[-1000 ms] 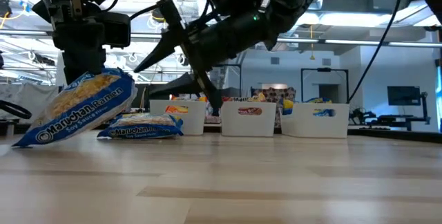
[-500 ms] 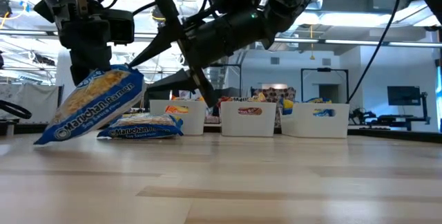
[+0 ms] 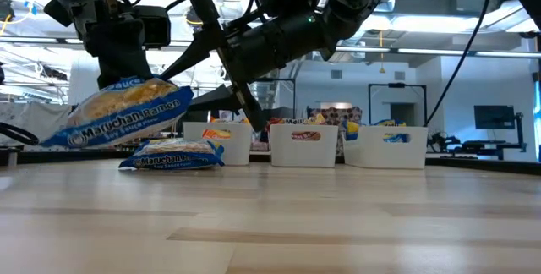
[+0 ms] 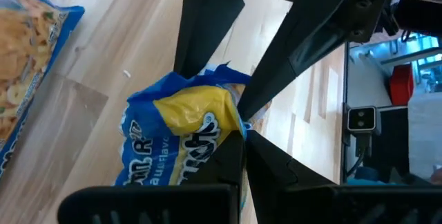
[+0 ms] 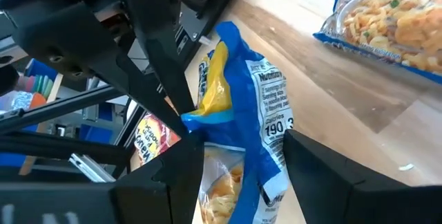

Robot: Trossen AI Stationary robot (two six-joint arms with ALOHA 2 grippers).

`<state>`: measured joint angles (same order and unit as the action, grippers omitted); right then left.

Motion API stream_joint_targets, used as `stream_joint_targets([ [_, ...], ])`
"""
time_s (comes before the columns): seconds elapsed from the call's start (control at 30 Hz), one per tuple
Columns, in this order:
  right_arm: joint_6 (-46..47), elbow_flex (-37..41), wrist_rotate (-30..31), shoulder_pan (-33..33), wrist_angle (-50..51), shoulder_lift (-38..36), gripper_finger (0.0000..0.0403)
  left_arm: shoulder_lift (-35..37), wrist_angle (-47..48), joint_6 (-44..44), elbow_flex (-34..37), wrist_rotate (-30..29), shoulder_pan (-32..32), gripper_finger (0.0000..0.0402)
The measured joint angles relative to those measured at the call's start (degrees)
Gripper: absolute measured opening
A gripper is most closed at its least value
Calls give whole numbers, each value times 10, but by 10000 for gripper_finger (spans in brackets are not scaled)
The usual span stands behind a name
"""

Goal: Sort Maruchan noodles
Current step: Put the blue noodle pack into the right white bin

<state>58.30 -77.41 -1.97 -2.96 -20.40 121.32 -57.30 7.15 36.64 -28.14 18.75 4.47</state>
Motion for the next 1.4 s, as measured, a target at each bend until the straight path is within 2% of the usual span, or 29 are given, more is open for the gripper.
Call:
stream_joint_targets([
  [0.17,17,0,-11,0,9,0,219,0,-13,0,0,-6,0,0],
  [0.27,30,0,-11,0,10,0,196,0,-13,0,0,-15,0,0],
  [0.6,38,0,-12,-2,5,-1,15,0,-14,0,1,-33,0,0],
  [0.93,53,0,-12,-6,2,-3,5,8,-24,0,1,-13,0,0],
  [1.13,55,1,-12,-11,15,-2,4,48,-53,0,-1,-6,0,0],
  [1.4,58,0,-6,-14,23,-2,3,103,-43,-15,-1,-26,1,0],
])
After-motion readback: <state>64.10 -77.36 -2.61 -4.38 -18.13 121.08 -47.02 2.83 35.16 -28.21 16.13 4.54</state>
